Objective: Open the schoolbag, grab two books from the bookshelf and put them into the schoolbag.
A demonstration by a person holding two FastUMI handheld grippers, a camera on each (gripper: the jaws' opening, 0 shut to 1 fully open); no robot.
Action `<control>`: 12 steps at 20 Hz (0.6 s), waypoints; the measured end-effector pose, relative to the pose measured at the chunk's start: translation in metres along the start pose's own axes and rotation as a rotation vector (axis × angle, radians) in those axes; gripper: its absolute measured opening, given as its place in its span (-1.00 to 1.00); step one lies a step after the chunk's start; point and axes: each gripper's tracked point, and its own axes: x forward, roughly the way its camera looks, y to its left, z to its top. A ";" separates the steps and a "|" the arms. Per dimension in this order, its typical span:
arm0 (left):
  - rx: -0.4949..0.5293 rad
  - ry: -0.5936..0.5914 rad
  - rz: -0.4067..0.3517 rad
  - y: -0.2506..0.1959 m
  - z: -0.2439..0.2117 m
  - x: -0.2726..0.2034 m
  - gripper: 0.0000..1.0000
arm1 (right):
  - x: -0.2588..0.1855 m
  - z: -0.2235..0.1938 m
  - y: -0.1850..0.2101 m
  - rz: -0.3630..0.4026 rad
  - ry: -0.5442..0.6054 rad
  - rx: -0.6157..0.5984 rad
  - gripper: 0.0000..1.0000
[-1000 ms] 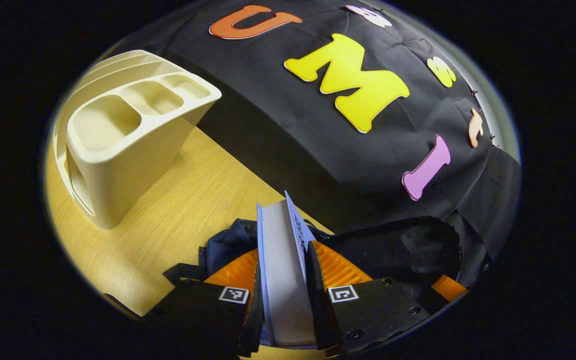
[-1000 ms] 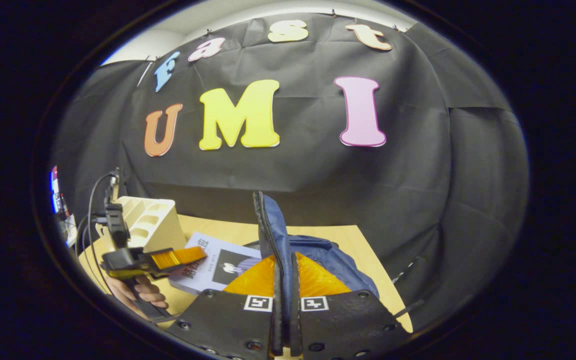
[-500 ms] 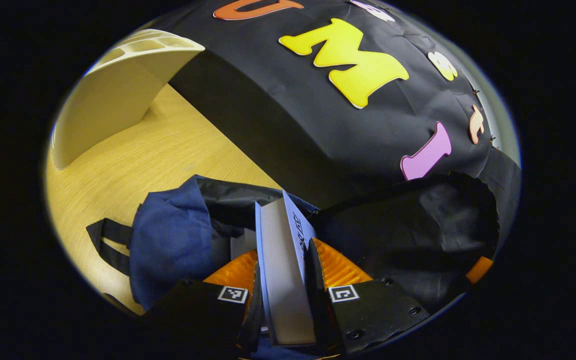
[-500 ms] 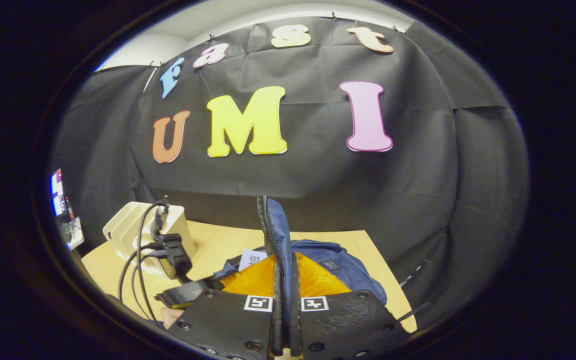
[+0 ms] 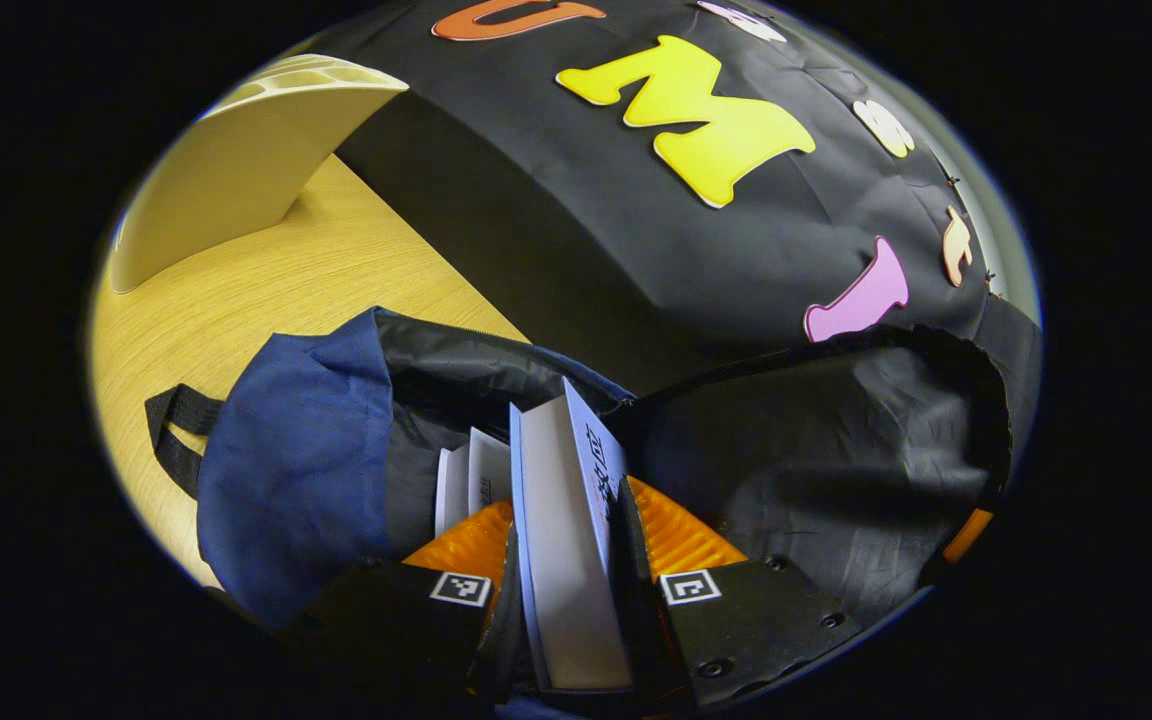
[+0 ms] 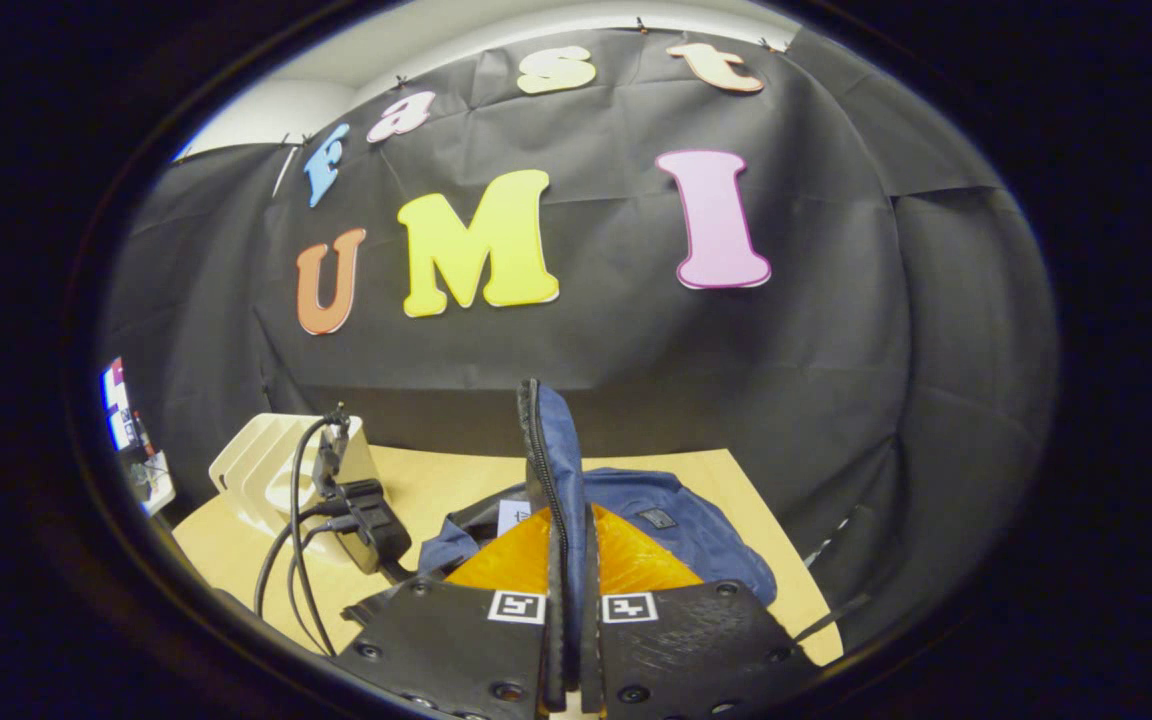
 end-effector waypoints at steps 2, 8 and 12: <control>0.083 0.015 0.079 0.014 0.001 -0.003 0.09 | 0.000 -0.005 -0.001 -0.004 0.014 0.011 -0.87; 0.338 0.093 0.162 0.037 0.000 -0.015 0.66 | 0.000 -0.022 -0.015 -0.072 0.050 0.020 -0.87; 0.379 0.092 0.169 0.051 0.015 -0.039 0.67 | -0.003 -0.037 -0.022 -0.115 0.081 0.013 -0.86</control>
